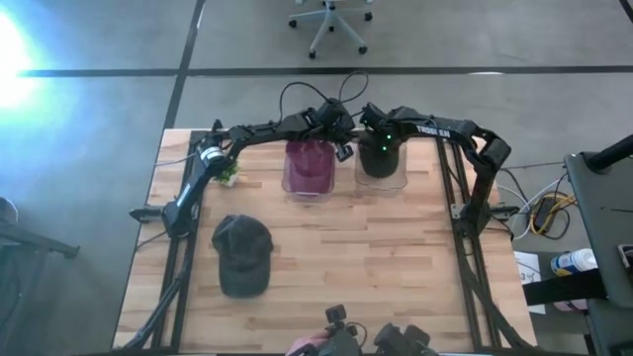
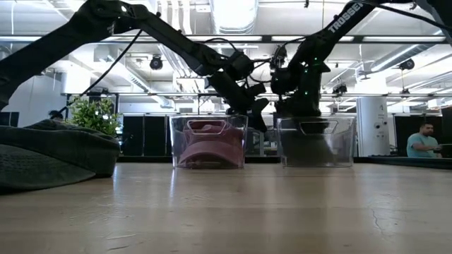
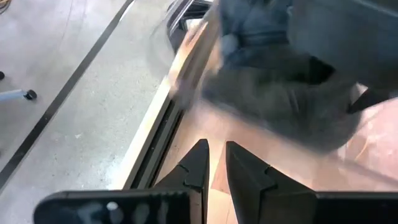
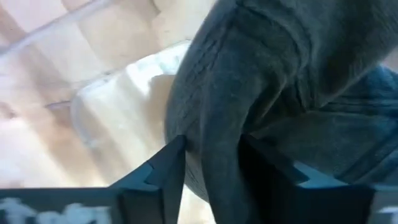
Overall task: Pick & Place hat
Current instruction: Put the right black cap into the right transparent bin
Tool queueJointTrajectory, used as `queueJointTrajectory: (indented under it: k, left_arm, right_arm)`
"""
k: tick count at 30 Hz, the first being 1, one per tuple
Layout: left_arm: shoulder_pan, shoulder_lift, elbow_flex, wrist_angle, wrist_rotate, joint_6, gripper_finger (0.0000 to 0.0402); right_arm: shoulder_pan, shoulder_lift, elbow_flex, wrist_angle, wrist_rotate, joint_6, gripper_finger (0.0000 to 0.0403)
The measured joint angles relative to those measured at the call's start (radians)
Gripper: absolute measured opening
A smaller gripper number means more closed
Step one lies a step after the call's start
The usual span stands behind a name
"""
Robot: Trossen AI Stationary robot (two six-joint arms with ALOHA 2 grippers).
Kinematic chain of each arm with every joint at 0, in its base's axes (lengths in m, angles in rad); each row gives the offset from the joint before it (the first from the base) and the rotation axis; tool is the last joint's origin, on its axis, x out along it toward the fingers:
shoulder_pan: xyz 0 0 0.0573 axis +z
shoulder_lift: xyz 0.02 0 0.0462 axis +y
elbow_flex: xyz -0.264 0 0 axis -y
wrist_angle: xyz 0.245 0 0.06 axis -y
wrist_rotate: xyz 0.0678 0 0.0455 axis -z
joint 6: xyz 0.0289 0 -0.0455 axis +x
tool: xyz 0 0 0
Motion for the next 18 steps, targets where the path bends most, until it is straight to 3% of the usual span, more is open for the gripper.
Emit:
queueJointTrajectory:
  k: [7, 11, 14, 18]
  left_arm:
    - [-0.004, -0.002, 0.000, 0.006, -0.015, -0.001, 0.0048]
    - [-0.008, -0.002, 0.000, 0.006, -0.017, -0.003, 0.0048]
    - [-0.018, -0.002, 0.000, 0.005, -0.018, -0.004, 0.0048]
    - [-0.037, -0.003, 0.000, 0.007, -0.016, -0.003, 0.0048]
  right_arm:
    - [-0.028, 0.003, -0.004, -0.081, -0.250, 0.203, 0.0109]
    - [-0.030, 0.003, -0.004, -0.079, -0.260, 0.279, 0.0097]
    - [-0.038, 0.003, -0.004, -0.065, -0.206, 0.315, 0.0094]
    - [-0.056, 0.003, -0.005, -0.003, -0.174, 0.287, 0.0098]
